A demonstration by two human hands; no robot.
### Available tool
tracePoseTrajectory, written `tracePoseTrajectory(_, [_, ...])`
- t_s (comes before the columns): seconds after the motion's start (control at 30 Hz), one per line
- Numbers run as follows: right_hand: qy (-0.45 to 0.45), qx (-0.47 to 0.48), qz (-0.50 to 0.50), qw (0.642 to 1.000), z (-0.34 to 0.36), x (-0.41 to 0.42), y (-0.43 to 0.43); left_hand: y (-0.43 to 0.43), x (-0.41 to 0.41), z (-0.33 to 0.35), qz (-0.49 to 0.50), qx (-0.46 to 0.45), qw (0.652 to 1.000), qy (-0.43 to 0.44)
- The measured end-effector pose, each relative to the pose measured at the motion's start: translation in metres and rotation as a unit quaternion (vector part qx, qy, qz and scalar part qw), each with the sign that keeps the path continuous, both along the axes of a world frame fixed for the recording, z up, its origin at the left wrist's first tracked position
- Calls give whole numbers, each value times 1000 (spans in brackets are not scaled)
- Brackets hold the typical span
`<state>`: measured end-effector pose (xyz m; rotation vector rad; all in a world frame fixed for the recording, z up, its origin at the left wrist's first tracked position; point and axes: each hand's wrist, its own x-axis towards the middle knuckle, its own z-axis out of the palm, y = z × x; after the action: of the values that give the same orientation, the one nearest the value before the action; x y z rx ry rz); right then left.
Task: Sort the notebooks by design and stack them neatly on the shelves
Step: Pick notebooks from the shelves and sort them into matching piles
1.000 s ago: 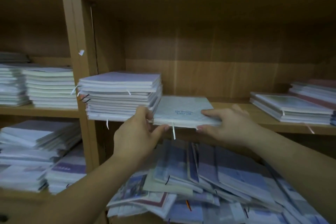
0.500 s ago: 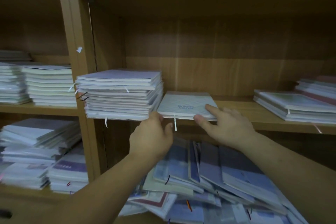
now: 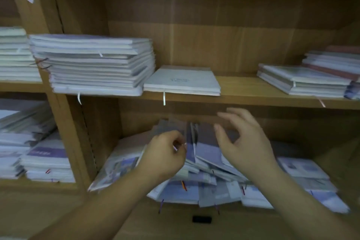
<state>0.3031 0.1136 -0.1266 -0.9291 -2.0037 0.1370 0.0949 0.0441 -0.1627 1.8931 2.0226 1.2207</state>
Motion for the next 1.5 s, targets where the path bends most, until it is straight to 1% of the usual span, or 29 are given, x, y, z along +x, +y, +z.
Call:
tracePoseTrajectory(0.07, [-33, -157, -5, 987, -33, 11, 11, 8, 14, -23, -11, -27, 999, -25])
tracePoseTrajectory(0.1, [-27, -228, -9, 973, -49, 17, 16, 11, 22, -36, -16, -36, 998, -42])
tracePoseTrajectory(0.17, [64, -320, -1, 945, -75, 25, 22, 14, 40, -66, -26, -51, 997, -57])
tracePoseTrajectory(0.2, [101, -336, 2, 937, -84, 28, 23, 14, 50, -79, -34, -61, 996, -59])
tracePoseTrajectory(0.23, [111, -331, 4, 937, -93, 30, 25, 15, 60, -88, -48, -69, 995, -61])
tracePoseTrajectory(0.27, [93, -320, 8, 943, -101, 32, 30, 17, 69, -94, -65, -70, 994, -62])
tracePoseTrajectory(0.3, [57, -306, 11, 950, -107, 33, 36, 24, 74, -97, -74, -57, 994, -64])
tracePoseTrajectory(0.33, [14, -288, 3, 958, -112, 35, 44, 32, 79, -95, -69, -34, 995, -67])
tracePoseTrajectory(0.4, [-35, -275, -27, 960, -123, 46, 63, 46, 80, -93, -25, -7, 997, -71])
tracePoseTrajectory(0.5, [-47, -318, -13, 947, -140, 66, 85, 62, 71, -96, 40, -52, 996, -64])
tracePoseTrajectory(0.6, [-82, -313, -22, 946, -152, 76, 99, 71, 72, -100, 41, -71, 992, -91])
tracePoseTrajectory(0.7, [-77, -323, -28, 943, -149, 75, 105, 75, 77, -98, 72, -35, 992, -98])
tracePoseTrajectory(0.77, [-67, -341, -21, 938, -149, 73, 105, 75, 81, -93, 82, 14, 991, -104])
tracePoseTrajectory(0.83, [-68, -346, -15, 936, -151, 70, 104, 73, 86, -87, 73, 63, 984, -151])
tracePoseTrajectory(0.87, [-75, -343, -14, 936, -152, 69, 102, 73, 89, -85, 70, 69, 978, -186])
tracePoseTrajectory(0.93, [-88, -333, -9, 939, -150, 66, 95, 76, 89, -88, 86, 48, 965, -242])
tracePoseTrajectory(1.0, [-89, -329, 3, 940, -146, 65, 86, 79, 84, -96, 95, 6, 955, -280])
tracePoseTrajectory(1.1, [-82, -317, 57, 943, -145, 68, 75, 73, 83, -102, 72, -29, 957, -280])
tracePoseTrajectory(1.17, [-57, -314, 88, 944, -145, 71, 73, 66, 86, -105, 63, -39, 952, -298])
tracePoseTrajectory(1.2, [-33, -315, 85, 945, -145, 74, 74, 63, 88, -108, 60, -45, 946, -316])
tracePoseTrajectory(1.23, [-3, -312, 70, 947, -145, 78, 76, 60, 89, -110, 54, -54, 941, -331])
tracePoseTrajectory(1.27, [14, -300, 35, 953, -146, 82, 78, 58, 90, -111, 45, -60, 939, -337])
tracePoseTrajectory(1.3, [8, -278, -10, 960, -146, 86, 80, 55, 92, -111, 35, -67, 940, -332])
tracePoseTrajectory(1.33, [-29, -262, -56, 963, -146, 89, 81, 52, 94, -111, 25, -68, 942, -328])
tracePoseTrajectory(1.37, [-78, -266, -97, 956, -146, 92, 81, 49, 95, -112, 19, -68, 944, -324])
tracePoseTrajectory(1.4, [-117, -291, -128, 941, -145, 95, 82, 46, 97, -112, 16, -68, 944, -322])
tracePoseTrajectory(1.43, [-132, -321, -142, 927, -144, 97, 82, 45, 98, -113, 17, -73, 944, -323])
tracePoseTrajectory(1.5, [-129, -366, -144, 910, -143, 100, 85, 42, 99, -113, 13, -85, 939, -333])
